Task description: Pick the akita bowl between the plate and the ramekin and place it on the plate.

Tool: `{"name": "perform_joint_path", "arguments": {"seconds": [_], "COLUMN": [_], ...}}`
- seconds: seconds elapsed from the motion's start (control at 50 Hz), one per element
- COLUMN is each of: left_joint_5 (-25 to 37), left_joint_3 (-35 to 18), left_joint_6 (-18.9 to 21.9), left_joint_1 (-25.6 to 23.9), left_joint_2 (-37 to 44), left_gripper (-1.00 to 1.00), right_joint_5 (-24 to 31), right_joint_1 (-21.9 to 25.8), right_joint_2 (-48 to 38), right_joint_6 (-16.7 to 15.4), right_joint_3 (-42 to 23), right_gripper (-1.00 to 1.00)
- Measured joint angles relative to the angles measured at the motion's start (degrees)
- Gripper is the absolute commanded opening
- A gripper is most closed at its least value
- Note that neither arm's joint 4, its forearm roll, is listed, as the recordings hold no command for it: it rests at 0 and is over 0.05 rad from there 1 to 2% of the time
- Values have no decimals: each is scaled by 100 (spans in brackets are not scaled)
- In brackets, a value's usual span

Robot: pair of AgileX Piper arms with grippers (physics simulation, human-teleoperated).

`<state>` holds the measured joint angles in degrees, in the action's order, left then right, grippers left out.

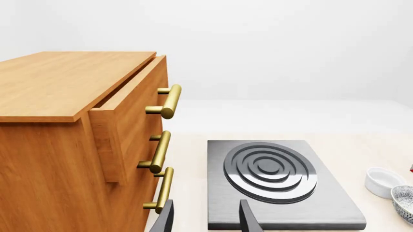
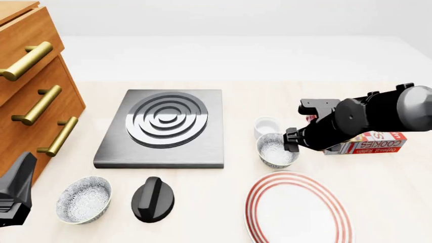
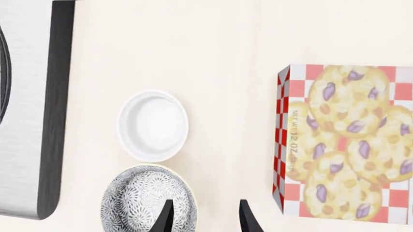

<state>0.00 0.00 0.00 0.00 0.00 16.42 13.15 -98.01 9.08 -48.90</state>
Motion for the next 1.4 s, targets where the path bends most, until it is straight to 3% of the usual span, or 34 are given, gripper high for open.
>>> {"name": "perform_joint_path", "arguments": {"seconds": [0.48, 0.5, 0.88, 1.4], "left_joint_5": [0, 0, 0, 0], "left_joint_3": [0, 0, 0, 0], "left_joint_6": [0, 0, 0, 0], "left_joint_1": [0, 0, 0, 0], "left_joint_2": [0, 0, 0, 0], "left_gripper": [100, 100, 100, 100], "right_joint_5": [-349, -360, -391, 351], "right_joint_1": [26, 26, 50, 73], "right_joint_2": [-263, -270, -131, 984], "right_joint_6": [122, 122, -51, -140], "right_joint_3": [215, 222, 223, 258], "right_gripper": [100, -100, -100, -100]}}
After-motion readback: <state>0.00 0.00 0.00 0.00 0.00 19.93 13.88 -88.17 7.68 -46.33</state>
